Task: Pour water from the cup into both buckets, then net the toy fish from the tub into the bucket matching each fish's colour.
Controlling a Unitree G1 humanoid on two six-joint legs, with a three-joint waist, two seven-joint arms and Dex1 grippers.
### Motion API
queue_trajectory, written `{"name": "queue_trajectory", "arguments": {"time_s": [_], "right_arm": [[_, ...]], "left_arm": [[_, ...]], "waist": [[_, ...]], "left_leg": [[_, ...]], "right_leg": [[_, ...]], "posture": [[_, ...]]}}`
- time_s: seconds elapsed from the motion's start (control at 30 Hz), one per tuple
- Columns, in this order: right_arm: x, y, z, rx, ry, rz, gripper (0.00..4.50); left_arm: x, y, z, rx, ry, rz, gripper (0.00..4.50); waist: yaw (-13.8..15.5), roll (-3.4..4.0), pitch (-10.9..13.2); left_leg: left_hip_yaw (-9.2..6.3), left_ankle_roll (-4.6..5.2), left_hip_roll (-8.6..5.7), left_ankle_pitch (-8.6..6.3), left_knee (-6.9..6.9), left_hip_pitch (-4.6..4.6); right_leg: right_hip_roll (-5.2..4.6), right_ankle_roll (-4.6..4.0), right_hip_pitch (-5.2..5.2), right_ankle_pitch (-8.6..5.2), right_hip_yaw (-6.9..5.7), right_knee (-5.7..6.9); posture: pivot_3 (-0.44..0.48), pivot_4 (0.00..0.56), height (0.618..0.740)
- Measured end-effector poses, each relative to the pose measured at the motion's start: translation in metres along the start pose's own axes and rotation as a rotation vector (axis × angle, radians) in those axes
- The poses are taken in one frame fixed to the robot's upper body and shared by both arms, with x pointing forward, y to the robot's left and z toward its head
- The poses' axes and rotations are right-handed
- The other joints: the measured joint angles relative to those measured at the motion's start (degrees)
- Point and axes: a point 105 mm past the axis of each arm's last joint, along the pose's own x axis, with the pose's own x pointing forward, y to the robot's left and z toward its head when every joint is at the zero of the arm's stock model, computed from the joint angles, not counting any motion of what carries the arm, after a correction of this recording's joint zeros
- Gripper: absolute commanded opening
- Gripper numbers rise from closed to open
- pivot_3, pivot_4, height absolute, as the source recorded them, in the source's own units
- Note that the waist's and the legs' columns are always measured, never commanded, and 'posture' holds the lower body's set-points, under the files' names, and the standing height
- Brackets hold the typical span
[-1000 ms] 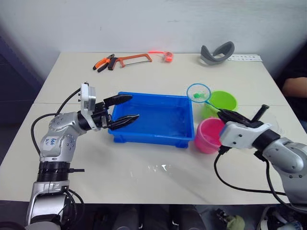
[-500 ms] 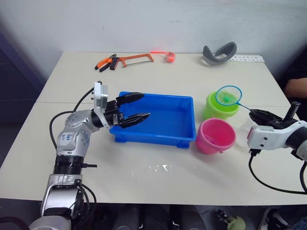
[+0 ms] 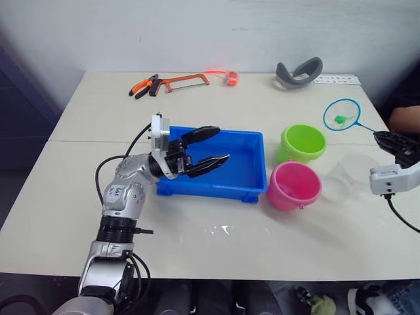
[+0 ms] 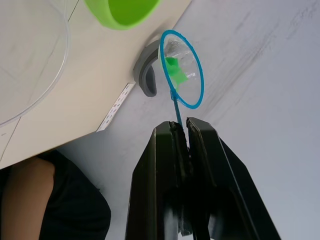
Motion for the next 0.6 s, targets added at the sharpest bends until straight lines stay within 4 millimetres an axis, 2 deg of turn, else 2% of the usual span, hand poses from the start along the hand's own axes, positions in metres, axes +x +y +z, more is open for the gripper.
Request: {"name": "queue_trajectory", "arguments": {"time_s": [0.17,0.37,0.6], "right_arm": [[0.000,0.009,0.002,-0.126,-0.069,0.060,0.00],[-0.002,-0.009,-0.007,-0.268,-0.082,0.024,0.00],[-0.001,-0.014,-0.001,-0.321,-0.118,-0.008,0.00]], "left_arm": [[0.007,-0.001,-0.001,0.010,-0.049,0.008,4.41],[0.013,-0.001,-0.007,0.020,-0.063,0.011,4.41],[0.019,-0.004,-0.007,0.030,-0.092,0.002,4.41]], "waist": [[0.01,0.04,0.01],[0.07,0.07,0.00],[0.04,0.07,0.00]], "left_leg": [[0.03,-0.01,-0.01,0.00,0.00,-0.01],[0.02,-0.02,0.00,0.01,-0.01,-0.03],[0.02,-0.02,0.00,0.01,-0.01,-0.03]], "right_leg": [[-0.01,0.00,-0.01,0.00,0.00,0.00],[0.00,0.00,-0.01,0.00,0.00,-0.03],[0.01,0.00,-0.01,0.00,0.00,-0.03]], "posture": [[0.000,0.150,0.740],[0.000,0.150,0.740],[0.000,0.150,0.740]]}}
